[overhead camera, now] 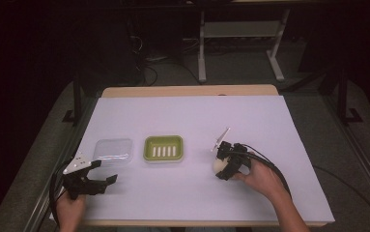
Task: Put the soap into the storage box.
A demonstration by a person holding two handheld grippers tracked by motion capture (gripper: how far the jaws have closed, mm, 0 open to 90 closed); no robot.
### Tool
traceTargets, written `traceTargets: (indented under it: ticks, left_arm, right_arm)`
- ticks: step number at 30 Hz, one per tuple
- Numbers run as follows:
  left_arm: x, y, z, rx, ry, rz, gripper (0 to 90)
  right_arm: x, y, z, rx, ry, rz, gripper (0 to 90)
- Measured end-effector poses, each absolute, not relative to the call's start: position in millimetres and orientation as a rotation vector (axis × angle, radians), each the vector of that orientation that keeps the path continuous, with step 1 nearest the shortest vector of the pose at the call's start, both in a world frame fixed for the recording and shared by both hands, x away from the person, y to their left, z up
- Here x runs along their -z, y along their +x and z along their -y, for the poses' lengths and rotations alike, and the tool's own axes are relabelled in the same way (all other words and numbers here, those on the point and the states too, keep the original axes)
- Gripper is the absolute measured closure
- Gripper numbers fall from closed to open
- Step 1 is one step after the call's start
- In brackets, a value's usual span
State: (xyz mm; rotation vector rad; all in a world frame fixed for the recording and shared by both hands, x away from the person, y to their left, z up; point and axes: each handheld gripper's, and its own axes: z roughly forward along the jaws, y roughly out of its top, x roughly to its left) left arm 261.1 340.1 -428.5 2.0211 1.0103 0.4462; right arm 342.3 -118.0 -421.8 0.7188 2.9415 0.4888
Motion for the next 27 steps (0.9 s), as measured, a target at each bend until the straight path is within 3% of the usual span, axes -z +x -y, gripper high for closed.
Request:
traceTargets:
  ticks: [27]
  left_arm:
    - [427.8, 260.8, -341.8, -0.454, 2.015, -1.02, 12.9]
  right_arm:
    - [407.7, 346.1, 123.2, -0.541, 0.743, -2.925, 25.0]
